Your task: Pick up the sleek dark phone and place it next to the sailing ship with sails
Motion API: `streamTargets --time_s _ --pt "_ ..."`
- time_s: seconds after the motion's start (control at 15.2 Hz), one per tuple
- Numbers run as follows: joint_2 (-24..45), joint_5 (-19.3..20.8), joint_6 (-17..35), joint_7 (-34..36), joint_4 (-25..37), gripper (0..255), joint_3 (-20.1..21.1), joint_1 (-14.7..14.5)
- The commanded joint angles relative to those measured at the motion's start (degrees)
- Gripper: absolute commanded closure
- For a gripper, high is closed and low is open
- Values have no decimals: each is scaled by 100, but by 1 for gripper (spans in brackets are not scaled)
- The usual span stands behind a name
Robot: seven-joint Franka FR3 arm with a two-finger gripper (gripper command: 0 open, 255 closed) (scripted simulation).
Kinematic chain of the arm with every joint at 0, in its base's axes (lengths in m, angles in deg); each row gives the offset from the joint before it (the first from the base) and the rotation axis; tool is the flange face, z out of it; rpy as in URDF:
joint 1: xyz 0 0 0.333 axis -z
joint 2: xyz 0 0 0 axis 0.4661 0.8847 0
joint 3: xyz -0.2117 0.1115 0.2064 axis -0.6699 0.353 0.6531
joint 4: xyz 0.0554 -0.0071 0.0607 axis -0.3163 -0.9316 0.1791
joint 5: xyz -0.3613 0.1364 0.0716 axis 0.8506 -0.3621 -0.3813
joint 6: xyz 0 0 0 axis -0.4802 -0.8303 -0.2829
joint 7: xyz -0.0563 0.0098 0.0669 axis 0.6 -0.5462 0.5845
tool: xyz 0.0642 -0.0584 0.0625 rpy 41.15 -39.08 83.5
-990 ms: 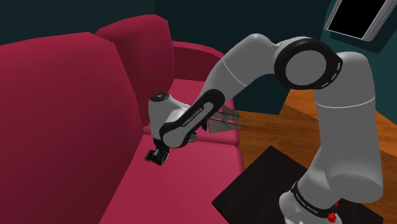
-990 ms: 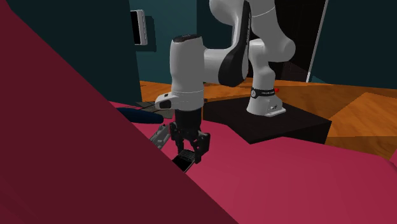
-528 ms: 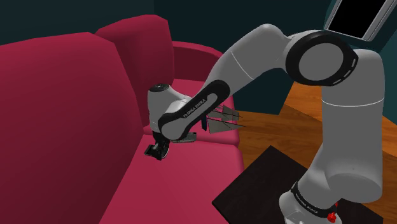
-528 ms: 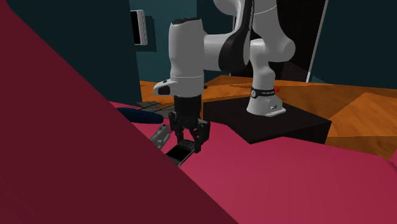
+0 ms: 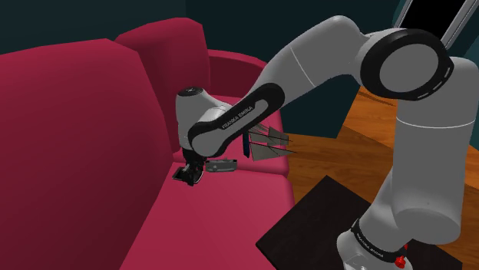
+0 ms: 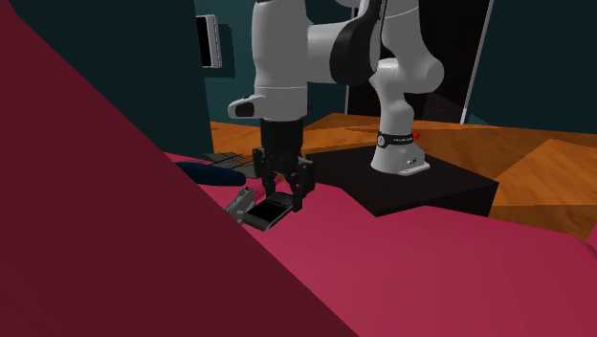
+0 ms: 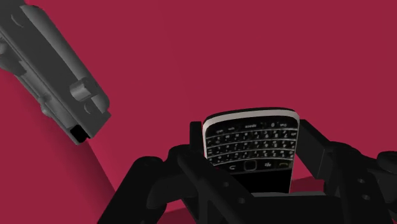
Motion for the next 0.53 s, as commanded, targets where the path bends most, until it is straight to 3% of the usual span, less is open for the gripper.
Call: streamTargets --time_s 0.0,0.2,0.46 --pt "-99 -41 -126 -25 29 255 22 15" --pt "-232 -97 -299 -60 75 255 49 35" --pt "-38 -121 -414 -557 385 255 -100 349"
